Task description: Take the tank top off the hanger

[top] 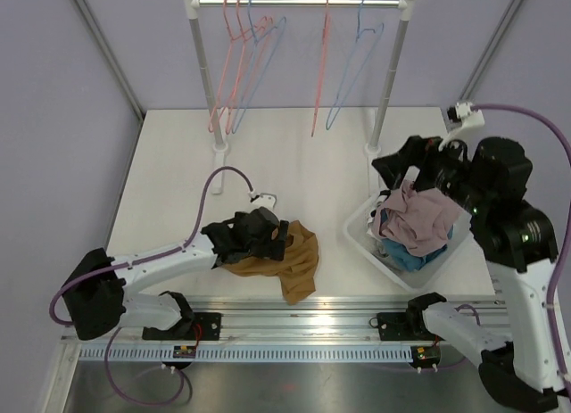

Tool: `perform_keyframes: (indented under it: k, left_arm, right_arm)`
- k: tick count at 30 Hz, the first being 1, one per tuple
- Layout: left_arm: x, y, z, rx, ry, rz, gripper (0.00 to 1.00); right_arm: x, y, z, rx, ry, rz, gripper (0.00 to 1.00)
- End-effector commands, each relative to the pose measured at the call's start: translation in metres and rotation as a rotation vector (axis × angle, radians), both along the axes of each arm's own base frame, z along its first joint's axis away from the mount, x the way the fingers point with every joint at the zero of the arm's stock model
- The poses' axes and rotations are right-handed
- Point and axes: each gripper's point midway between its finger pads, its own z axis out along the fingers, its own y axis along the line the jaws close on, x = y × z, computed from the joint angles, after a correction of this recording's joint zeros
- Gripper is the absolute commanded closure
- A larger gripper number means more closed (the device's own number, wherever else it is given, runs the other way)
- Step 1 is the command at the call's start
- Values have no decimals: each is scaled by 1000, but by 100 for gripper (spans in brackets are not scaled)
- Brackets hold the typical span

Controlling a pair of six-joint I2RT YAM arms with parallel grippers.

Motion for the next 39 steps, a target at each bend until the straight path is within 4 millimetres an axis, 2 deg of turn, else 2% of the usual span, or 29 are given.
perform_keyframes:
  k: [1, 3, 4, 6, 10, 11, 12, 14, 17, 18, 21, 22, 24, 25, 26, 27, 28, 29, 30, 31, 32, 33, 35, 36, 37, 38, 39]
  left_arm:
    - [14, -32, -13, -48, -36, 20, 1]
    - [11, -36, -31, -20, -3, 13, 1]
    - [10, -40, -37, -23, 7, 14, 2]
    - [1, -41, -60, 14, 54, 0, 9]
    - [-10, -50, -81, 7, 93, -19, 60]
    - [-12, -50, -84, 14, 100, -21, 89]
    - [-12, -51, -81, 9, 98, -24, 98]
    - [-13, -53, -72, -2, 80, -30, 100]
    - [-13, -64, -27, -78, 0, -59, 100]
    - [-13, -69, 2, -140, -49, -72, 100]
    - [-16, -83, 58, -228, -138, -126, 100]
    - [-16, -88, 91, -272, -183, -145, 100]
    - [-18, -93, 122, -301, -218, -174, 100]
    - [-24, -95, 131, -287, -225, -211, 100]
    - [-24, -104, 162, -333, -258, -230, 100]
    - [-27, -107, 173, -338, -266, -252, 100]
    - [-32, -120, 199, -380, -291, -300, 100]
    - [-35, -125, 197, -375, -284, -332, 100]
    - [-36, -135, 223, -433, -312, -355, 100]
    - [-40, -144, 237, -464, -324, -405, 100]
    - [-39, -157, 239, -467, -322, -436, 100]
    - [-38, -167, 268, -520, -361, -455, 100]
    - [-36, -184, 281, -523, -390, -506, 100]
    - [-30, -200, 278, -507, -392, -520, 100]
    - [-25, -210, 298, -528, -437, -537, 100]
    - [-23, -220, 305, -534, -453, -554, 100]
    - [-16, -242, 289, -507, -441, -580, 100]
  right_arm:
    - [-38, 35, -1, 126, -55, 242, 1]
    - [-51, 38, -13, 148, -35, 274, 1]
    - [-66, 37, -8, 167, -61, 301, 0]
    - [-82, 38, -6, 181, -90, 340, 1]
    - [-100, 37, -5, 204, -110, 366, 1]
    - [-103, 36, -6, 207, -107, 368, 1]
    - [-108, 34, -5, 207, -123, 367, 0]
    - [-111, 31, -9, 197, -119, 349, 1]
    - [-115, 17, -13, 169, -124, 276, 1]
    - [-113, 8, -14, 160, -133, 220, 1]
    - [-112, -11, -19, 143, -132, 102, 0]
    - [-113, -16, -22, 136, -122, 75, 1]
    - [-114, -29, -20, 131, -136, 3, 0]
    - [-116, -34, -20, 128, -135, -21, 0]
    - [-118, -38, -16, 130, -148, -37, 0]
    - [-121, -44, -11, 135, -169, -62, 1]
    - [-126, -47, -7, 139, -185, -71, 1]
    - [-129, -49, -4, 142, -194, -81, 0]
    - [-134, -54, 1, 151, -215, -97, 1]
    - [-137, -57, 4, 157, -226, -108, 0]
    - [-143, -59, 10, 165, -248, -110, 1]
    - [-150, -62, 15, 181, -272, -111, 0]
    - [-162, -63, 26, 207, -321, -99, 1]
    - [-173, -65, 31, 227, -353, -91, 1]
    - [-178, -66, 35, 250, -366, -89, 1]
    - [-185, -67, 40, 262, -388, -81, 1]
    - [-193, -67, 42, 271, -404, -68, 1]
